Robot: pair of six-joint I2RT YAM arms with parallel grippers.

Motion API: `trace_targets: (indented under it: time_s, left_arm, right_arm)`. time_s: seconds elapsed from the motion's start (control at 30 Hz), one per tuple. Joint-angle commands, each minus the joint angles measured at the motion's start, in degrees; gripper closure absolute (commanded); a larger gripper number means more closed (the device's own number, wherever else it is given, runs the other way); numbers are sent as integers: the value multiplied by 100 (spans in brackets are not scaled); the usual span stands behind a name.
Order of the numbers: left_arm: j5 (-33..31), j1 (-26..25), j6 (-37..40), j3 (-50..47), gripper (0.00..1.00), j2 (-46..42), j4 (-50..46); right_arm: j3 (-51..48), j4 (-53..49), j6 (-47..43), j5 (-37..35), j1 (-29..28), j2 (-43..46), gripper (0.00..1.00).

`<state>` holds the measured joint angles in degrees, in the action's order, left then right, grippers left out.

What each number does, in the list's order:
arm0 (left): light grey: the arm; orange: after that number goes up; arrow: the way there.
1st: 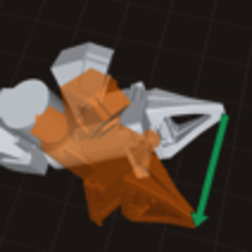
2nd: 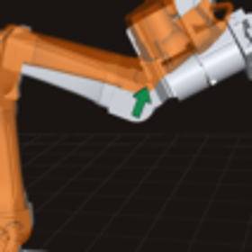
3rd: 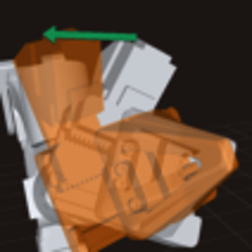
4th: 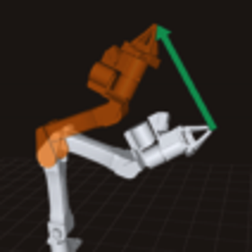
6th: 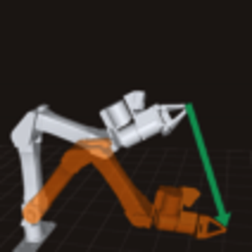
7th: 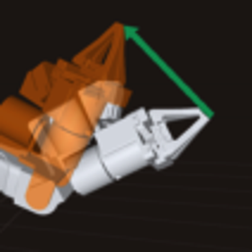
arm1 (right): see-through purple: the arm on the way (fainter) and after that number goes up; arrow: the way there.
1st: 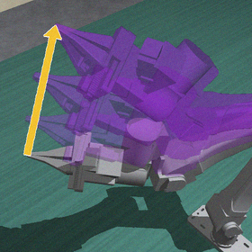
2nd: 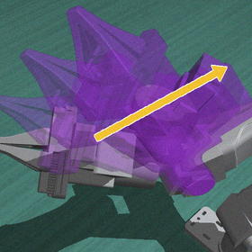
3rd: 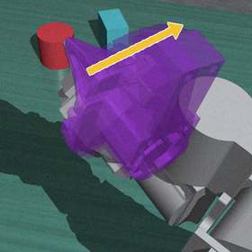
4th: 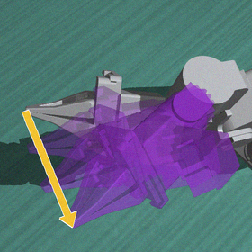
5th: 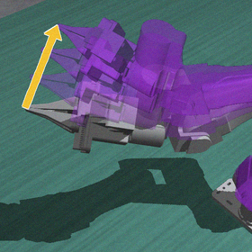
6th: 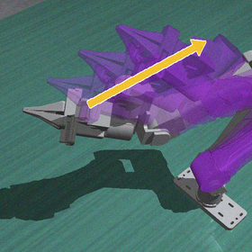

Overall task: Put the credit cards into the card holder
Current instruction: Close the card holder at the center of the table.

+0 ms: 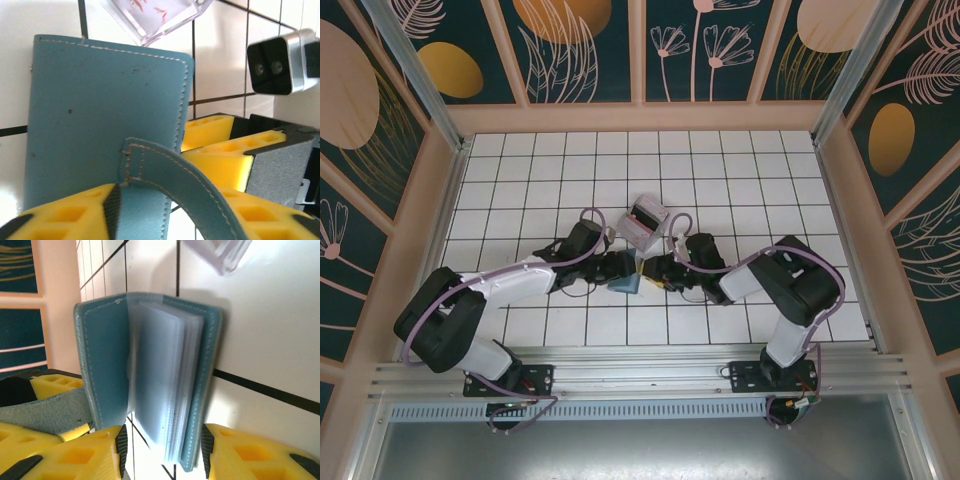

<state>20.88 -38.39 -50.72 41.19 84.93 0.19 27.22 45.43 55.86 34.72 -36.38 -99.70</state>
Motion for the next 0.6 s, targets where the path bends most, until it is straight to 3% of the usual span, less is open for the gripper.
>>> trace_targets:
  time_s: [0.0,0.23,0.4,0.57]
  left_arm:
    - [104,-50,-10,327,44,85,38]
    - [230,-137,29,604,27,77,-159]
    - [348,-158,71,751,26,-5,-298]
    - [-402,-151,395,1113,26,-397,-1266]
  right_arm:
    - [-101,-219,-153,-230,139,164,54]
    - [-173,-57,-149,-230,203,-1,54]
    - [-191,127,-86,-163,230,-157,54]
    - [-275,-52,-170,-286,311,-10,54]
